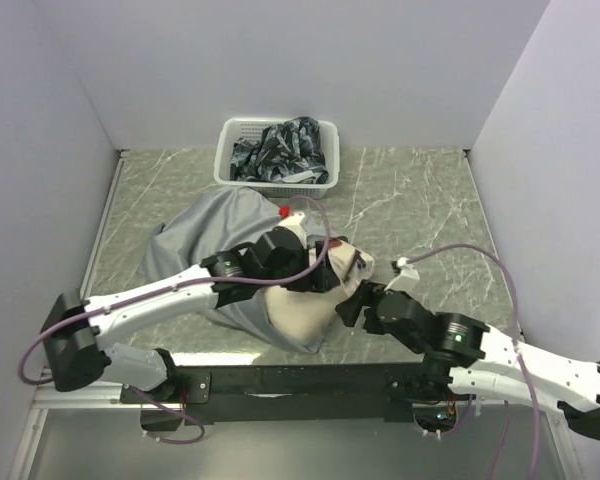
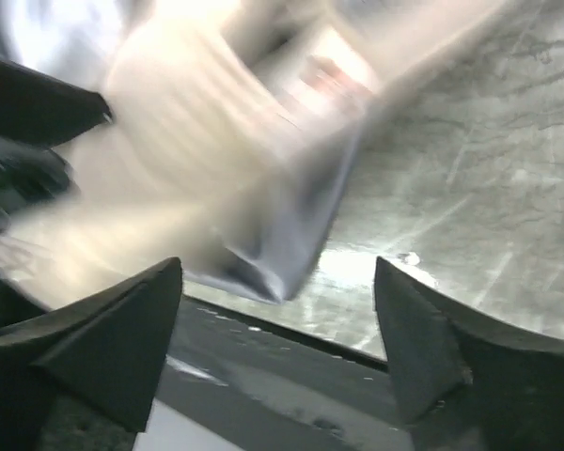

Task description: Put the pillow into the pillowcase

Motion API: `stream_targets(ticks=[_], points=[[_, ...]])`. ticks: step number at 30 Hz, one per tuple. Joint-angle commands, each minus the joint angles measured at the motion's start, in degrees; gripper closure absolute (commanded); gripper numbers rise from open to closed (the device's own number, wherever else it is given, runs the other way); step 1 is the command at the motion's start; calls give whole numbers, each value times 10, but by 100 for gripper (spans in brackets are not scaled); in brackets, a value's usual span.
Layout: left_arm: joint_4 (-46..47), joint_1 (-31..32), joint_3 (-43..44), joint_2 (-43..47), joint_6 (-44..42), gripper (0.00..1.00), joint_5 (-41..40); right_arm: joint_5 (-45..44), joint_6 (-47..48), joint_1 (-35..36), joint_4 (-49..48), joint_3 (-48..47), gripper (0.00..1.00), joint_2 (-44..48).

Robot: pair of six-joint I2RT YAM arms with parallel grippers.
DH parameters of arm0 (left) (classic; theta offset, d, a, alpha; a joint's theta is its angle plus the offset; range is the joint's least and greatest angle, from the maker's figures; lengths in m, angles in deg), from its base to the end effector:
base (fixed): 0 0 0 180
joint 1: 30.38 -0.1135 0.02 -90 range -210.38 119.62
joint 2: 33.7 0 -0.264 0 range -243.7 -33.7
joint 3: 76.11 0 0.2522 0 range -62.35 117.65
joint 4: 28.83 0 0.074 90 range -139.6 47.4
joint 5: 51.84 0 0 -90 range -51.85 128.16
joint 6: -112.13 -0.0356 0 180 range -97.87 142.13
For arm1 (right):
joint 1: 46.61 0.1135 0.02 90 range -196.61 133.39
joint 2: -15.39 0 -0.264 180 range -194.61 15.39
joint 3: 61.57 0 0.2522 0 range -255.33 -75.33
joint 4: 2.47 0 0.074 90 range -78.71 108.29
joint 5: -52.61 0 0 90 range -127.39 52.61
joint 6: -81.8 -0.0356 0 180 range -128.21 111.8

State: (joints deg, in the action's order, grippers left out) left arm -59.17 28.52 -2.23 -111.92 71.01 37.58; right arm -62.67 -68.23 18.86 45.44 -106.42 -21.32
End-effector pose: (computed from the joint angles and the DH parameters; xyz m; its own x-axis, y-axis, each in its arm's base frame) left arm 0.1592 -0.2633 0.2905 -0.8351 -0.0741 -0.5451 0.3388 0.7114 -0.6157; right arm 0.0718 0.1207 0.2391 -0.7272 0.2932 -0.6206 -0.1128 0.8409 0.5294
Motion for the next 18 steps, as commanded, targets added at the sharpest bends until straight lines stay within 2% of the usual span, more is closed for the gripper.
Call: stream_targets(ticks=[1, 3, 6, 11, 16, 18], points=[[-41, -15, 40, 63, -13, 20, -107, -43, -62, -2, 18, 28, 2, 66], [-112, -16, 69, 68, -17, 21, -179, -34, -49, -9, -15, 35, 0, 64], [-154, -15, 76, 74, -27, 20, -216, 14, -28, -27, -82, 22, 0, 24], [-172, -14, 55, 54, -54, 27, -183, 14, -41, -38, -94, 18, 0, -56], [-216, 8, 75, -22, -63, 34, -260, 53, -69, -70, -136, 102, 0, -23], [-217, 11, 87, -48, -76, 33, -274, 70, -74, -88, -169, 137, 0, -11]])
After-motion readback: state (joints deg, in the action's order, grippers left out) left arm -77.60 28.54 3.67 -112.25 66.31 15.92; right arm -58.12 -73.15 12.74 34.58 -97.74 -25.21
